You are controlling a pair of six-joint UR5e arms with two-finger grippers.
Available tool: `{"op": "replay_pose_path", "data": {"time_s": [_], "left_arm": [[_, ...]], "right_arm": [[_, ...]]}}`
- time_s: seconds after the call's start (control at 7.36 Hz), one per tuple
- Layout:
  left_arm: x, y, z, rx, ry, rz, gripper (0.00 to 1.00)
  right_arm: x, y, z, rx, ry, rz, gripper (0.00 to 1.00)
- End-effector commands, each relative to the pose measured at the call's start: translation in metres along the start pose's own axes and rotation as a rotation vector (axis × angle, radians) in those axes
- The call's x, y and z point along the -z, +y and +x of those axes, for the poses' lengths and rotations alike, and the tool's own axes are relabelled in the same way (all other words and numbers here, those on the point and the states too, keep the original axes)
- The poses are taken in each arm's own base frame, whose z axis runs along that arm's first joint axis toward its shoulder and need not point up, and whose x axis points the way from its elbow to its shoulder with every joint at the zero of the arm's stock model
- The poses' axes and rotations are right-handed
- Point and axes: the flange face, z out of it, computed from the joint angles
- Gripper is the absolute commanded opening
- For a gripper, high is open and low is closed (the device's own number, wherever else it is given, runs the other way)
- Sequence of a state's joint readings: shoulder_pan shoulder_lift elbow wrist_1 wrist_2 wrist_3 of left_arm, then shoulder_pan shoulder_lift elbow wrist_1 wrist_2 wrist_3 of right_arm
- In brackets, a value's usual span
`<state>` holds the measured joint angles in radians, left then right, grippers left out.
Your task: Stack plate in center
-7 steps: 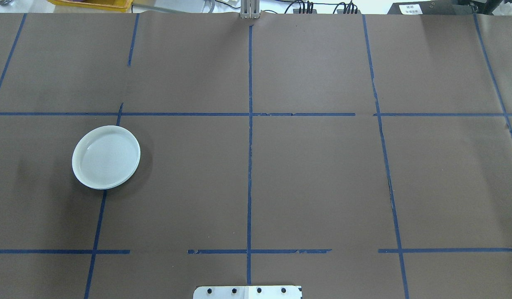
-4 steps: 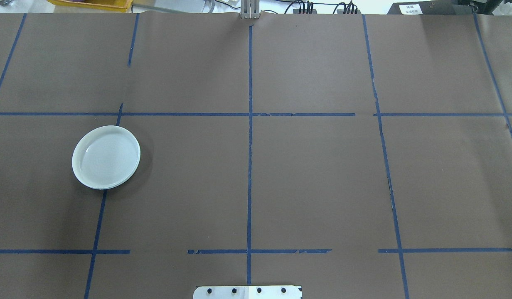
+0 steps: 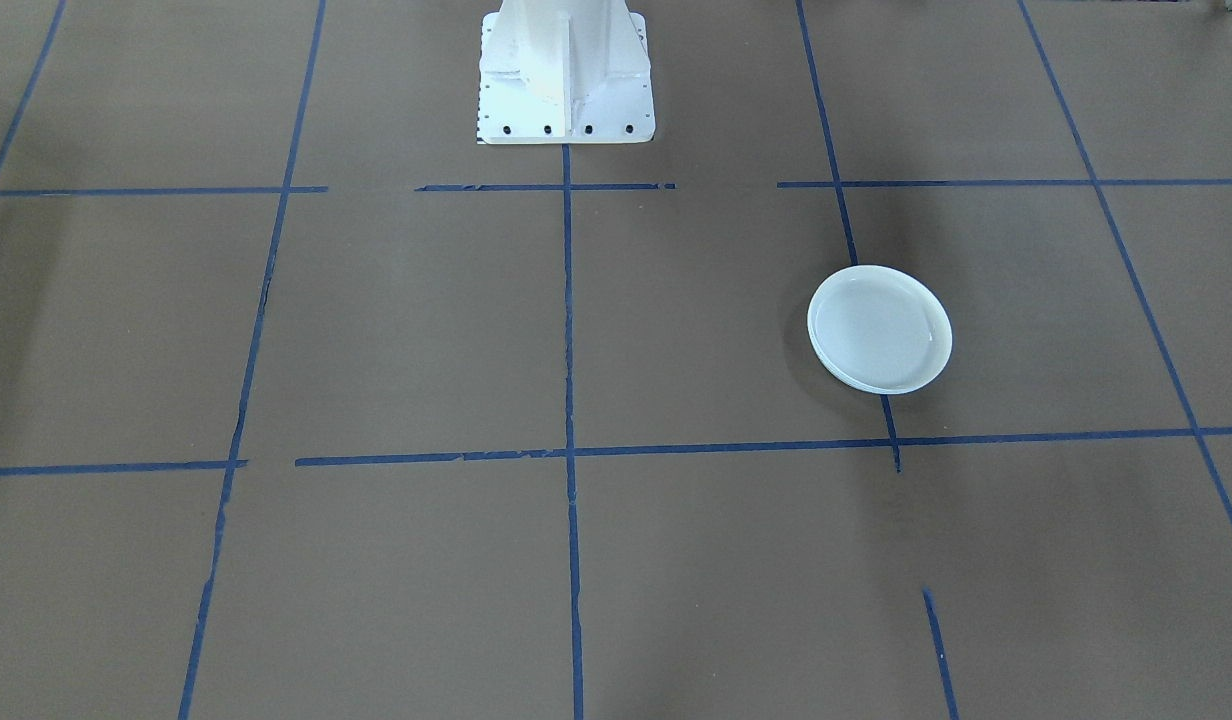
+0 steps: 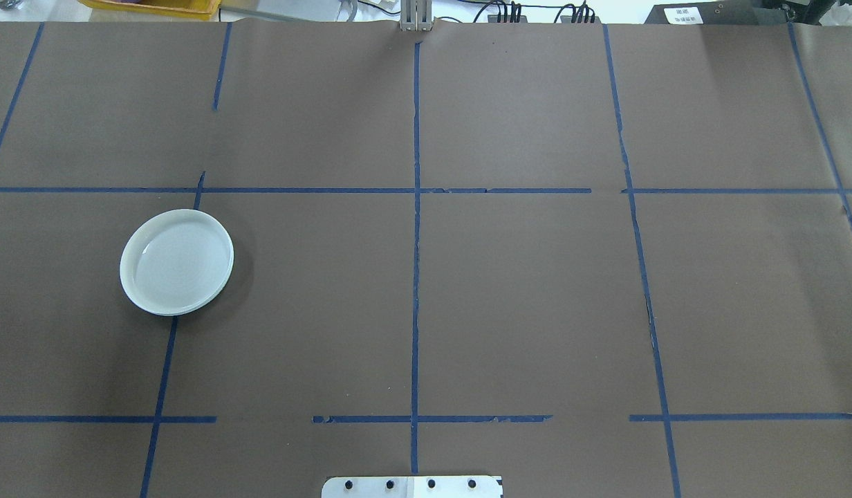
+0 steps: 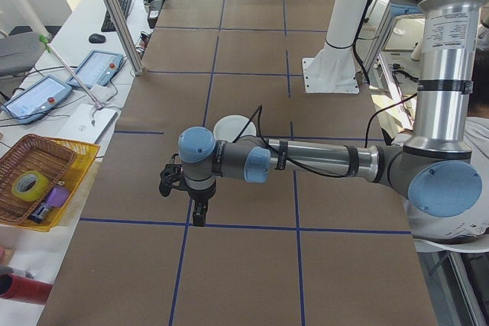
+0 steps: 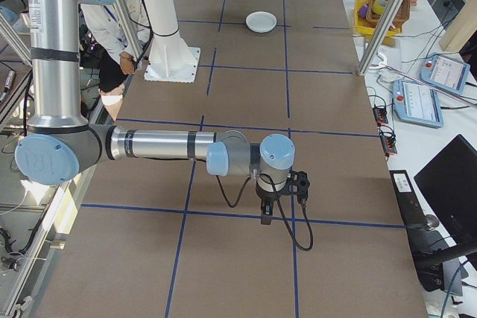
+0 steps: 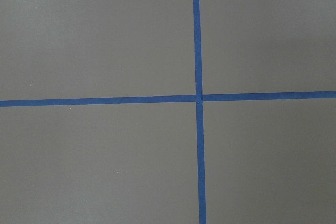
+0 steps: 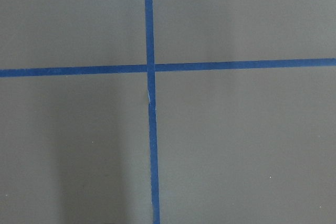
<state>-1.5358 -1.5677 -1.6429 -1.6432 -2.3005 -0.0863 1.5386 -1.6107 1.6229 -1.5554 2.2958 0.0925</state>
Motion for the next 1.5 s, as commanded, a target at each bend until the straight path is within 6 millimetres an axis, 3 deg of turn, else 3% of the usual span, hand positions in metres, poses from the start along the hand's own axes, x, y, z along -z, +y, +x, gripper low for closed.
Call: {"op": "replay_pose_path", "data": {"time_s": [0.0,1.36], "left_arm": [[-0.006,0.003,-0.005,0.009,-0.002,-0.013,1.00],[-0.017,0.006,-0.013,0.028,0.004,-0.035,1.00]], "right_arm": [[0.000,0.000,0.000,-0.001,-0.001,0.000,1.00],[0.000,0.000,0.000,-0.001,0.001,0.000,1.00]]}}
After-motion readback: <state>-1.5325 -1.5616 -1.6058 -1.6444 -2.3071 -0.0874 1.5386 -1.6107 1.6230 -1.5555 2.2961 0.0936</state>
